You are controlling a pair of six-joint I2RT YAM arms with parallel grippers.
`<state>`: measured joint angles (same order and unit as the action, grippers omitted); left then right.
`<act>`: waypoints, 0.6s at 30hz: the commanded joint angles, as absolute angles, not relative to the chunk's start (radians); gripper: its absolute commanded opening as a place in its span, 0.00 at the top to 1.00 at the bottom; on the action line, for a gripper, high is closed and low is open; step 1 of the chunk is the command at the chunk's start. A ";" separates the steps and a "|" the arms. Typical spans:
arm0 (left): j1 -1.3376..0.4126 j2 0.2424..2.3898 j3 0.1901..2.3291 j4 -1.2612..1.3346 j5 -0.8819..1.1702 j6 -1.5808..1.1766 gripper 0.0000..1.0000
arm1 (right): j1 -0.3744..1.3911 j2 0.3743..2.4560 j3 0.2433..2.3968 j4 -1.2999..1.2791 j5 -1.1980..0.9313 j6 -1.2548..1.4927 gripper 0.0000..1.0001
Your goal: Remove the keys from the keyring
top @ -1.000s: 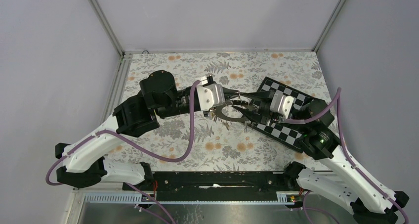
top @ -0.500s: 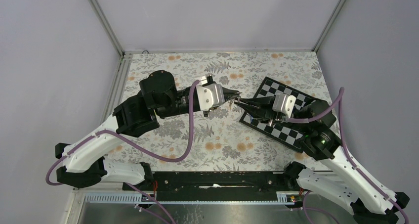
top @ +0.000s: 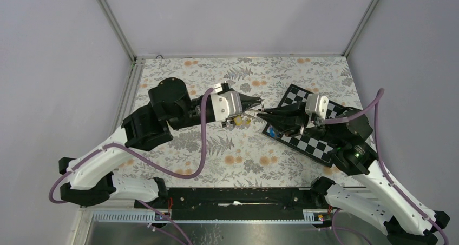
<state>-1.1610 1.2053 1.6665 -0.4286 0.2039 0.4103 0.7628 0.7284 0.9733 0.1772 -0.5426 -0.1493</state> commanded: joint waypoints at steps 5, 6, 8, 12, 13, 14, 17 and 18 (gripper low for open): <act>-1.158 1.125 1.611 -0.256 0.161 0.434 1.00 | 0.761 0.746 1.109 0.202 -0.546 0.128 0.99; -1.158 1.126 1.612 -0.255 0.161 0.433 1.00 | 0.761 0.750 1.118 0.199 -0.543 0.159 1.00; -1.158 1.125 1.611 -0.248 0.159 0.434 1.00 | 0.762 0.761 1.136 0.184 -0.531 0.220 1.00; -1.158 1.119 1.601 -0.226 0.161 0.433 1.00 | 0.762 0.800 1.203 0.096 -0.497 0.308 1.00; -1.158 1.119 1.600 -0.224 0.162 0.433 1.00 | 0.762 0.808 1.212 0.081 -0.498 0.321 1.00; -1.158 1.119 1.599 -0.223 0.163 0.433 1.00 | 0.762 0.811 1.218 0.073 -0.501 0.330 1.00; -1.158 1.123 1.601 -0.224 0.162 0.432 1.00 | 0.762 0.815 1.221 0.069 -0.510 0.343 1.00; -1.158 1.123 1.601 -0.223 0.162 0.433 1.00 | 0.761 0.813 1.220 0.069 -0.511 0.338 1.00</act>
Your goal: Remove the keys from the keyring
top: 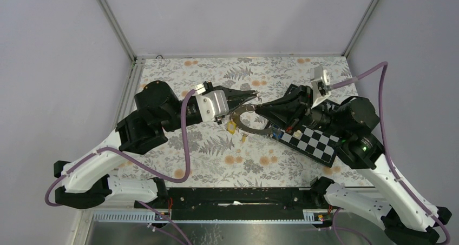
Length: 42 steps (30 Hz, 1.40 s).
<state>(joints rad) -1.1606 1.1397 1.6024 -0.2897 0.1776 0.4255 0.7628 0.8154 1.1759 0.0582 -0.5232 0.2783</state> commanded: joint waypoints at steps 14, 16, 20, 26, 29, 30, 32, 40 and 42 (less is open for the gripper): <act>-1.159 1.129 1.608 -0.225 0.179 0.435 1.00 | 0.761 0.732 1.114 0.028 -0.429 0.137 0.79; -1.158 1.130 1.609 -0.227 0.177 0.436 1.00 | 0.762 0.721 1.104 0.028 -0.425 0.120 0.75; -1.159 1.134 1.612 -0.228 0.177 0.434 1.00 | 0.761 0.703 1.095 0.014 -0.419 0.086 0.64; -1.159 1.135 1.613 -0.230 0.176 0.434 1.00 | 0.761 0.664 1.076 0.015 -0.425 0.050 0.49; -1.158 1.136 1.612 -0.230 0.174 0.431 1.00 | 0.761 0.640 1.070 0.033 -0.417 0.051 0.49; -1.158 1.137 1.612 -0.229 0.174 0.430 1.00 | 0.761 0.635 1.071 0.042 -0.414 0.057 0.49; -1.158 1.137 1.612 -0.230 0.173 0.429 1.00 | 0.762 0.632 1.071 0.066 -0.431 0.076 0.51; -1.158 1.134 1.608 -0.227 0.176 0.429 1.00 | 0.761 0.646 1.016 0.226 -0.361 0.170 0.54; -1.159 1.130 1.599 -0.214 0.171 0.428 1.00 | 0.761 0.649 0.988 0.283 -0.295 0.236 0.61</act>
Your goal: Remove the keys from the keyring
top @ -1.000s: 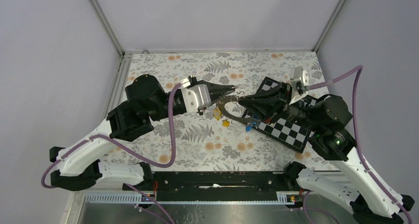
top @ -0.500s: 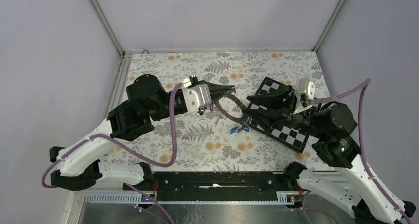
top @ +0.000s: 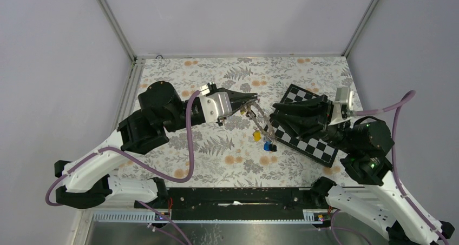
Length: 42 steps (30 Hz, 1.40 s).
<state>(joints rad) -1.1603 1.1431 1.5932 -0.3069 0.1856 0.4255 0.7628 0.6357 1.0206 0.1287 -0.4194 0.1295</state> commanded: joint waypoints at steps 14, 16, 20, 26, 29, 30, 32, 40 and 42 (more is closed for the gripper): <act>-1.158 1.100 1.542 -0.158 0.242 0.443 1.00 | 0.762 0.679 0.931 0.400 -0.224 0.471 0.62; -1.158 1.091 1.532 -0.150 0.264 0.445 1.00 | 0.761 0.681 0.920 0.415 -0.224 0.503 0.62; -1.159 1.087 1.530 -0.152 0.284 0.449 1.00 | 0.762 0.686 0.896 0.470 -0.238 0.563 0.62; -1.159 1.091 1.534 -0.148 0.283 0.449 1.00 | 0.762 0.673 0.884 0.447 -0.244 0.569 0.61; -1.158 1.094 1.535 -0.145 0.282 0.449 1.00 | 0.762 0.651 0.862 0.442 -0.235 0.561 0.61; -1.158 1.094 1.535 -0.144 0.284 0.450 1.00 | 0.761 0.648 0.860 0.437 -0.236 0.561 0.61; -1.158 1.094 1.535 -0.141 0.285 0.449 1.00 | 0.762 0.650 0.859 0.424 -0.246 0.566 0.60; -1.158 1.102 1.538 -0.141 0.290 0.451 1.00 | 0.761 0.695 0.852 0.453 -0.314 0.624 0.58; -1.159 1.103 1.538 -0.141 0.290 0.451 1.00 | 0.761 0.696 0.847 0.463 -0.314 0.630 0.58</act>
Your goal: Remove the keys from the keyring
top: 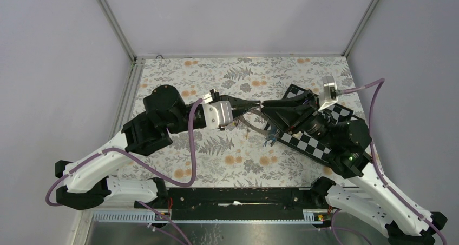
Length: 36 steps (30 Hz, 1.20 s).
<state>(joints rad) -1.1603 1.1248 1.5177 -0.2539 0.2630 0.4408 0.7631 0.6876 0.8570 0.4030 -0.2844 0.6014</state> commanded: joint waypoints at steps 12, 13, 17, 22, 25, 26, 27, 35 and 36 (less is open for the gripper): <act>-1.158 1.108 1.534 -0.149 0.282 0.455 1.00 | 0.762 0.689 0.843 0.467 -0.319 0.618 0.59; -1.159 1.108 1.535 -0.151 0.279 0.455 1.00 | 0.761 0.682 0.851 0.450 -0.319 0.592 0.59; -1.158 1.108 1.533 -0.161 0.251 0.458 1.00 | 0.762 0.639 0.910 0.324 -0.308 0.426 0.55; -1.158 1.120 1.531 -0.167 0.187 0.459 1.00 | 0.762 0.595 0.976 0.203 -0.319 0.322 0.55; -1.158 1.133 1.532 -0.166 0.167 0.462 1.00 | 0.762 0.590 0.976 0.241 -0.403 0.343 0.57; -1.158 1.138 1.534 -0.164 0.158 0.462 1.00 | 0.761 0.593 0.976 0.252 -0.430 0.356 0.57; -1.158 1.143 1.535 -0.163 0.150 0.462 1.00 | 0.761 0.598 0.974 0.264 -0.457 0.368 0.58; -1.158 1.154 1.541 -0.159 0.141 0.461 1.00 | 0.762 0.626 0.912 0.352 -0.595 0.370 0.55; -1.158 1.154 1.541 -0.158 0.141 0.460 1.00 | 0.761 0.621 0.892 0.376 -0.599 0.353 0.54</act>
